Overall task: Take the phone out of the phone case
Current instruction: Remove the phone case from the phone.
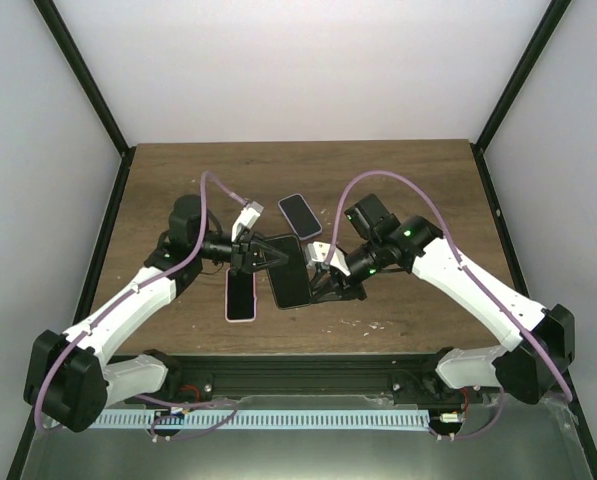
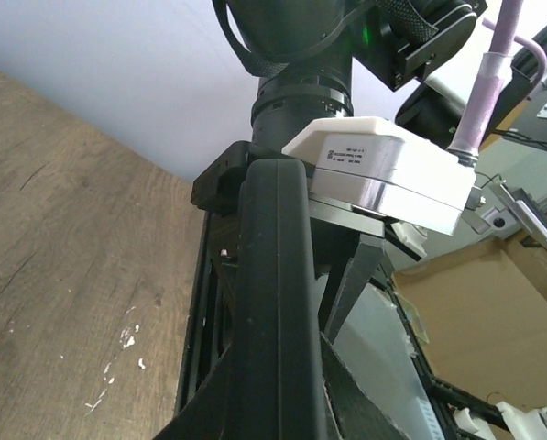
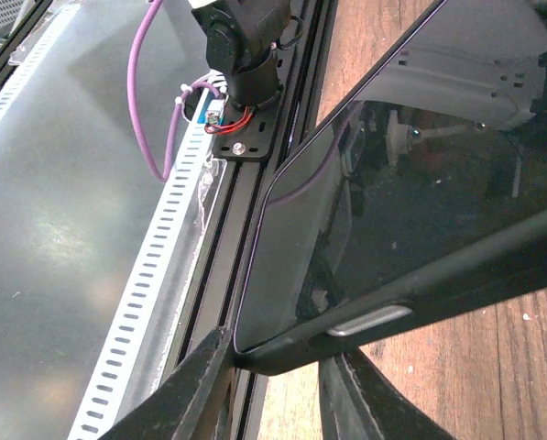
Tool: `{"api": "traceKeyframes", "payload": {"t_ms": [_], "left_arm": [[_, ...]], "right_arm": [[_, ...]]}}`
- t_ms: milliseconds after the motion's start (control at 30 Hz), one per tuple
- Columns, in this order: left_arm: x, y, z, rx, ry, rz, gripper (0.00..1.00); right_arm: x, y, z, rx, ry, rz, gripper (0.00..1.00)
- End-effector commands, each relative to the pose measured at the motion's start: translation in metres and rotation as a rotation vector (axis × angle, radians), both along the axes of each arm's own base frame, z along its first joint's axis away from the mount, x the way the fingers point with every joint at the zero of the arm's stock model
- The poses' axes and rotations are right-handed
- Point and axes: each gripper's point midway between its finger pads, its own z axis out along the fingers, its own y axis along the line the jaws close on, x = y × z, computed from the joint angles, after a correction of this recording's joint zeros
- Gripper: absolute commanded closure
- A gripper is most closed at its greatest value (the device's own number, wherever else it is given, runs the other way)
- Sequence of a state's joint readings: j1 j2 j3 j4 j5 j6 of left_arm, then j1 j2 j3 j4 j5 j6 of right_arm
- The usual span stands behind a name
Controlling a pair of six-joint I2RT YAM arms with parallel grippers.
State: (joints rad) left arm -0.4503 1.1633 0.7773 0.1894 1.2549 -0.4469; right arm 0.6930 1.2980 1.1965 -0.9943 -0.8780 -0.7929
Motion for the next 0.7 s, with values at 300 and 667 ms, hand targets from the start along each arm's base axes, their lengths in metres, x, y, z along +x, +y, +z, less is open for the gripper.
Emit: {"api": "traceKeyframes", "payload": {"t_ms": [300,667], "left_arm": [[0.003,-0.001,0.009,-0.052,-0.006,-0.033,1.0],[0.003,-0.001,0.006,-0.051,0.023,-0.054,1.0]], "right_arm": [[-0.009,0.003,0.021,0.078,-0.133,0.056,0.74],[0.006,0.007,0.016,0.071,-0.233,0.039,0.74]]}}
